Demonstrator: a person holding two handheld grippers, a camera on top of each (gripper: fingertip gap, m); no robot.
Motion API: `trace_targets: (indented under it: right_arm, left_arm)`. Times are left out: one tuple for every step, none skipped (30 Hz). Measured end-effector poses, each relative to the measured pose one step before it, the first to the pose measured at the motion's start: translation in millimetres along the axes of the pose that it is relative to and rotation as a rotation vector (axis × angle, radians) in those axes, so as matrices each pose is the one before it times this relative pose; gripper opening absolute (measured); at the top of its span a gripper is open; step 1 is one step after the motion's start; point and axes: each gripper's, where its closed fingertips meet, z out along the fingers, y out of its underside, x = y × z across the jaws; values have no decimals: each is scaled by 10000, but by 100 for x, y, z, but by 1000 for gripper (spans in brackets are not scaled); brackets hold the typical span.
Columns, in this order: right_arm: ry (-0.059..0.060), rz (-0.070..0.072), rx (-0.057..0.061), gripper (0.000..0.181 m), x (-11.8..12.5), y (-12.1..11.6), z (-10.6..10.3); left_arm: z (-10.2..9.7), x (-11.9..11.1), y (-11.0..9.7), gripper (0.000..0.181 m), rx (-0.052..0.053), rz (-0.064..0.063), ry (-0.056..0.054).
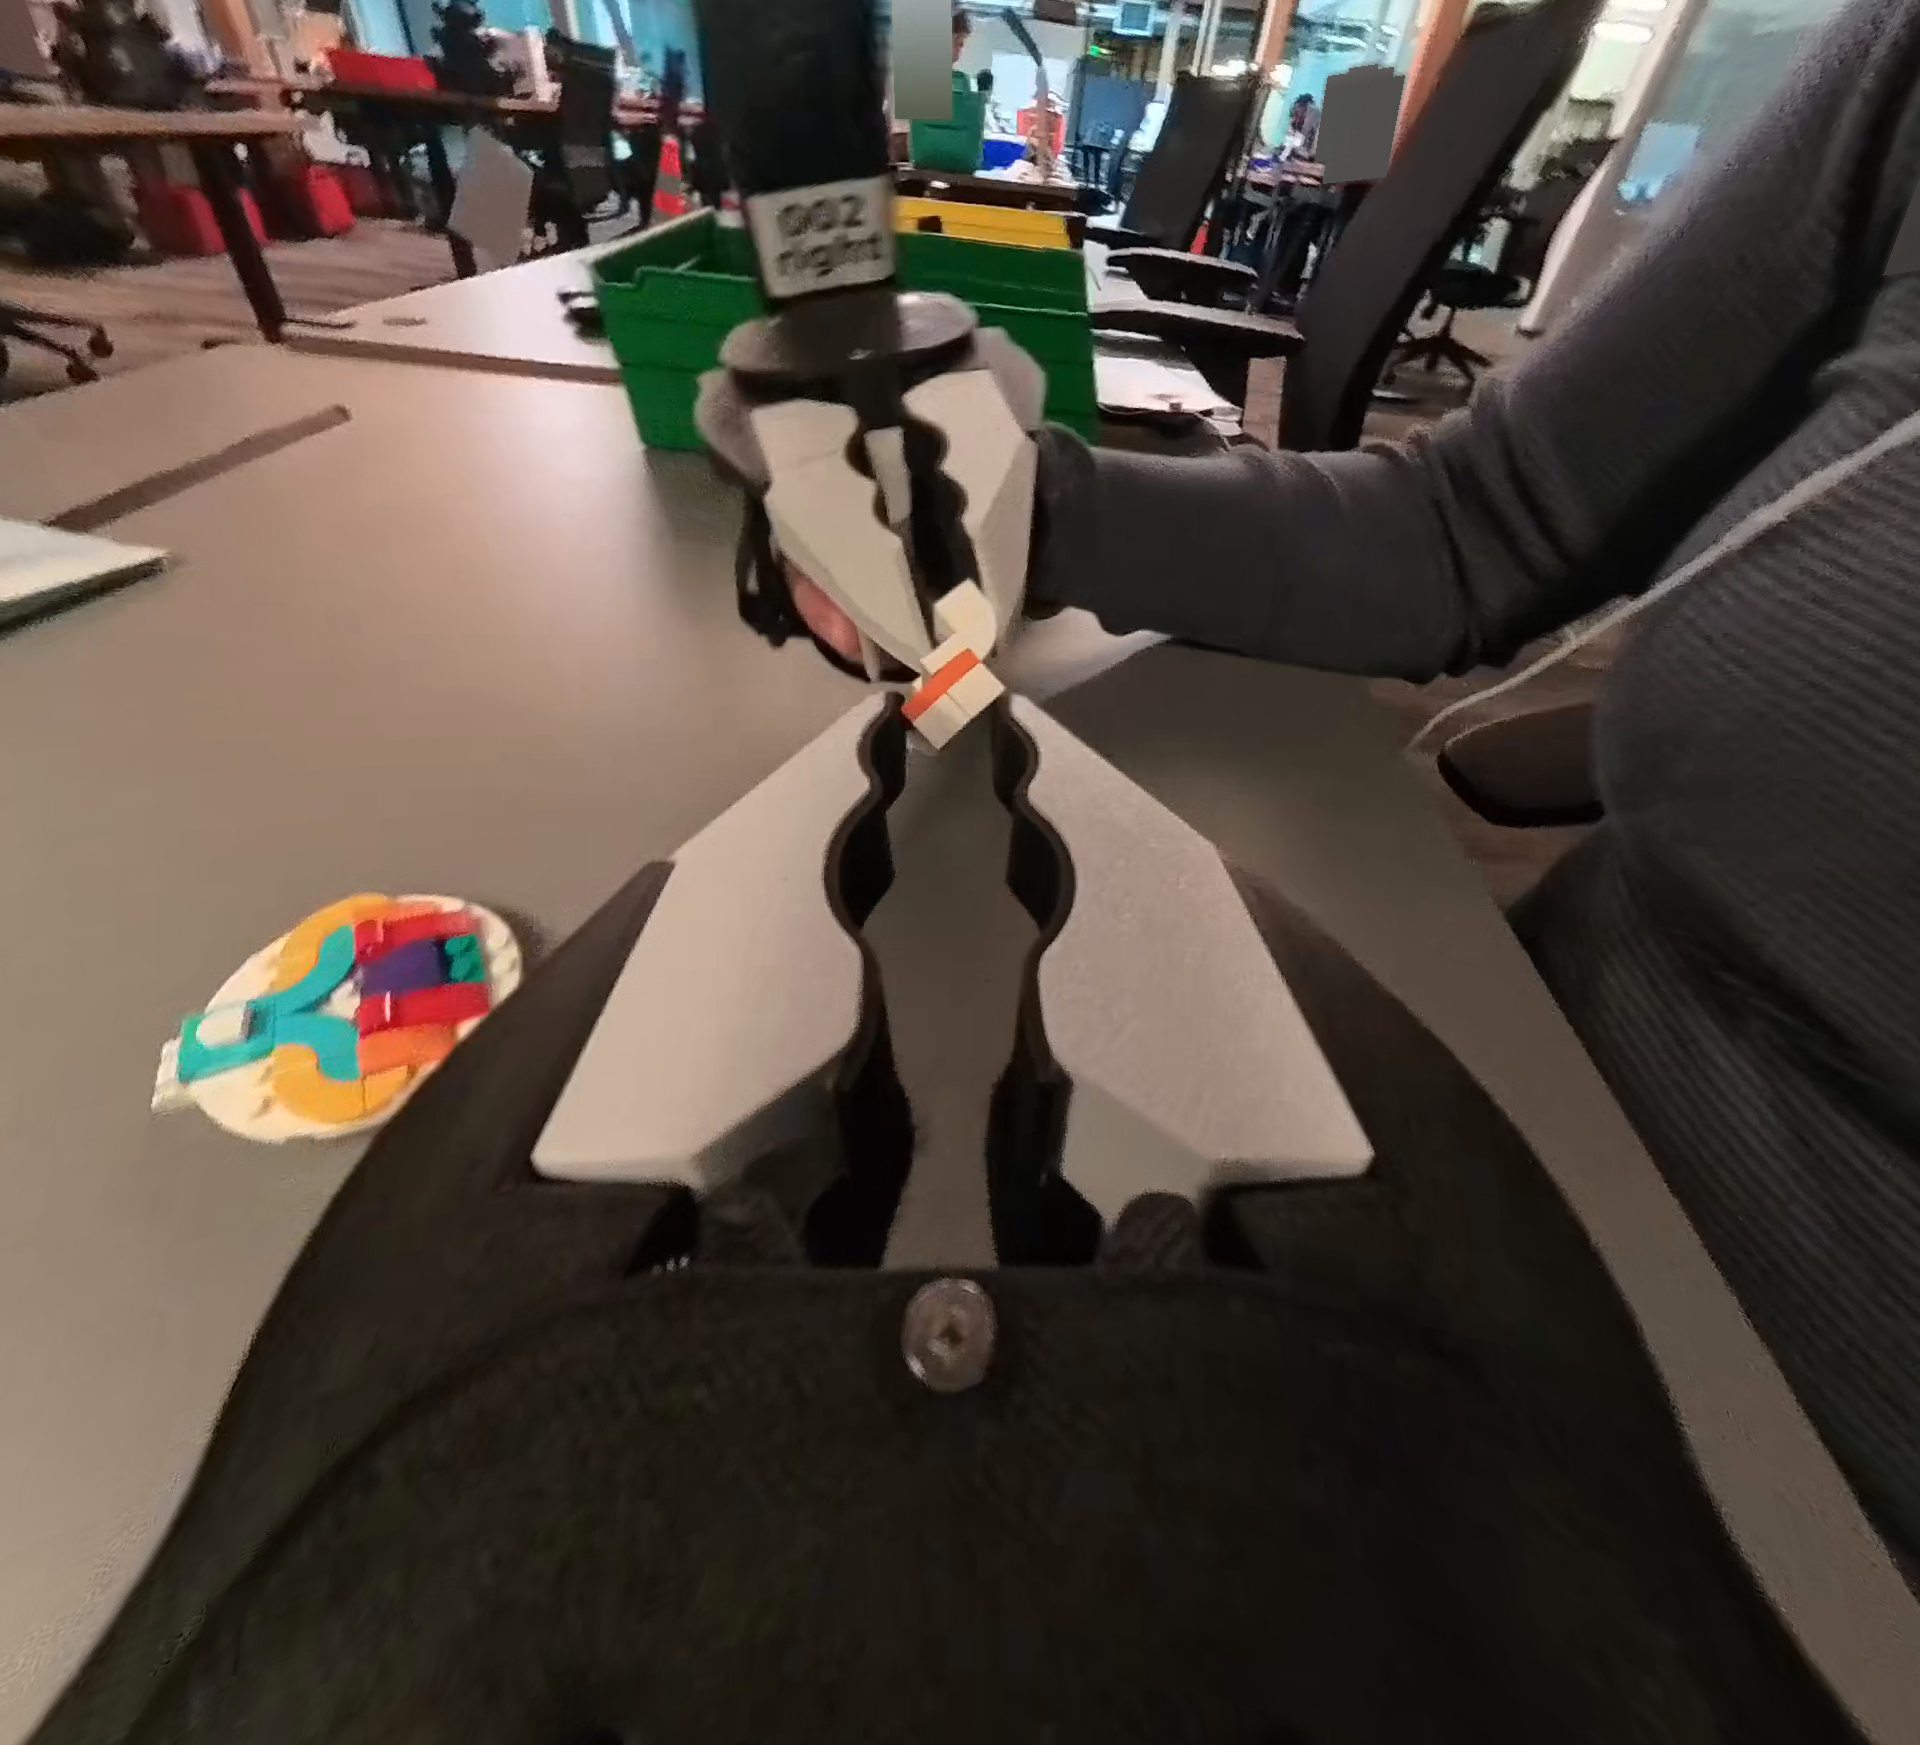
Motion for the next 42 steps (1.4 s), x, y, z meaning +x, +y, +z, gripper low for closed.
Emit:
trace_targets:
  right_arm:
    - [615, -584, -275, 6, 546, 85, 45]
    - [570, -557, -320, 7, 488, 157, 56]
    - [473, -468, -319, 7, 393, 179, 53]
    - [417, -418, -263, 7, 354, 169, 43]
    - [330, -328, -193, 7, 284, 149, 59]
    - [199, -238, -100, 7, 144, 83, 49]
    - [99, -124, -38, 8, 51, 27, 75]
    - [167, -60, -124, 8, 164, 157, 163]
    - [248, -113, -232, 9, 240, 315, 209]
    - [240, -90, -171, 13, 226, 239, 168]
    - [20, 32, 35, 17, -27, -81, 104]
    - [-177, 180, 108, 16, -197, -176, 60]
    - [-99, 193, 16, 14, -9, -3, -28]
    - [-68, 128, 34, 14, 12, 27, -43]
    - [-118, 153, 61, 14, -96, 26, -31]
    - [-198, 217, 44, 14, -168, 30, 4]
    - [-297, 269, 40, 14, -278, 61, 6]
    - [-373, 297, 108, 14, -354, 29, -29]
    - [-428, 372, 190, 14, -379, -32, -91]
    - [-498, 455, 227, 10, -408, -79, -153]
    - [-526, 381, 304, 9, -476, -235, -135]
    - [-400, 204, 306, 9, -396, -302, -53]
    - [-78, -80, 212, 9, -106, -262, 30]
    - [54, -185, 135, 9, 4, -265, 87]
    - [105, -143, 25, 8, 96, -167, 66]
    - [177, -166, -76, 9, 196, 28, 37]
    - [172, -136, -107, 9, 188, 164, 41]
    - [138, -110, -78, 9, 132, 138, 81]
    - [54, -65, -50, 9, 18, 86, 87]
    - [58, -21, -47, 9, 69, 55, 39]
    - [842, 33, 206, 8, 1435, -259, -835]
    - [616, 411, 869, 8, 1556, -1259, -1975]
    - [157, 457, 1025, 8, 930, -1768, -2196]
    - [195, 203, 215, 7, 598, -598, -1386]
    - [291, -60, -435, 7, 380, 683, -430]
    - [225, -235, -806, 8, 89, 1392, 313]
    - [81, -245, -1114, 8, -158, 1722, 793]
    - [-118, -161, -1146, 9, -431, 1579, 968]
    - [-191, -121, -1006, 9, -554, 1302, 982]
    - [-174, -157, -852, 12, -571, 1065, 916]
    - [-109, -187, -703, 16, -488, 904, 800]
    - [-3, -172, -603, 19, -286, 759, 699]
  left_arm:
    - [-112, -442, 65, 15, -38, -209, -178]
    - [-91, -495, 112, 15, -84, -99, -271]
    - [-33, -383, 132, 15, -97, -61, -246]
    - [13, -342, 124, 15, -98, -88, -217]
    - [29, -313, 73, 15, -58, -124, -176]
    - [18, -219, 67, 15, -41, -145, -98]
    - [-24, -42, 30, 15, -9, -69, 13]
    - [-51, -60, 60, 15, -40, 29, -28]
    - [-22, -250, 139, 15, -112, -23, -159]
    - [15, -204, 242, 12, -150, -29, -130]
    - [23, -147, 204, 10, -102, 77, -113]
    - [109, 168, 74, 10, -66, 114, 48]
    - [105, 89, 63, 10, -83, 173, -47]
    - [22, -39, 28, 10, -53, 240, -128]
    - [42, 36, -5, 10, -38, 191, -70]
    - [10, 113, 41, 10, -53, 324, -28]
    - [-7, 189, 68, 10, -73, 333, 26]
    - [63, 270, 91, 9, -88, 189, 114]
    - [85, 344, 16, 10, 17, 129, 175]
    - [50, 374, -1, 10, 29, 138, 203]
    - [15, 534, -113, 10, 58, 174, 303]
    - [-40, 416, -395, 9, 218, 187, 194]
    - [-99, 227, -278, 9, 112, 92, 113]
    - [-183, -70, -198, 9, 63, 73, -60]
    - [-192, -41, -192, 9, 34, 47, -55]
    - [-101, -182, 5, 9, -100, 130, -192]
    - [-33, -211, 223, 9, -227, 242, -228]
    - [-48, -97, 233, 9, -177, 108, -93]
    - [-59, -64, 148, 9, -70, 19, -9]
    - [-88, 79, 74, 9, -56, 55, 102]
    - [-160, 786, 112, 8, -92, 230, 516]
    - [-281, 1917, -322, 7, 281, 329, 985]
    - [-43, 591, -52, 7, 79, 90, 140]
    - [112, -780, 565, 8, -294, -89, -493]
    - [185, -930, 287, 8, -66, -230, -403]
    - [225, -324, -30, 8, 52, -393, 97]
    - [218, -378, 51, 8, 0, -313, -35]
    - [127, -482, 224, 9, -8, -125, -242]
    - [-4, -178, 93, 9, 141, 76, -156]
    - [-83, -178, -51, 9, 160, 61, -186]
    - [-111, -418, -193, 9, 182, 12, -329]
    - [-103, -445, -226, 9, 182, -147, -278]
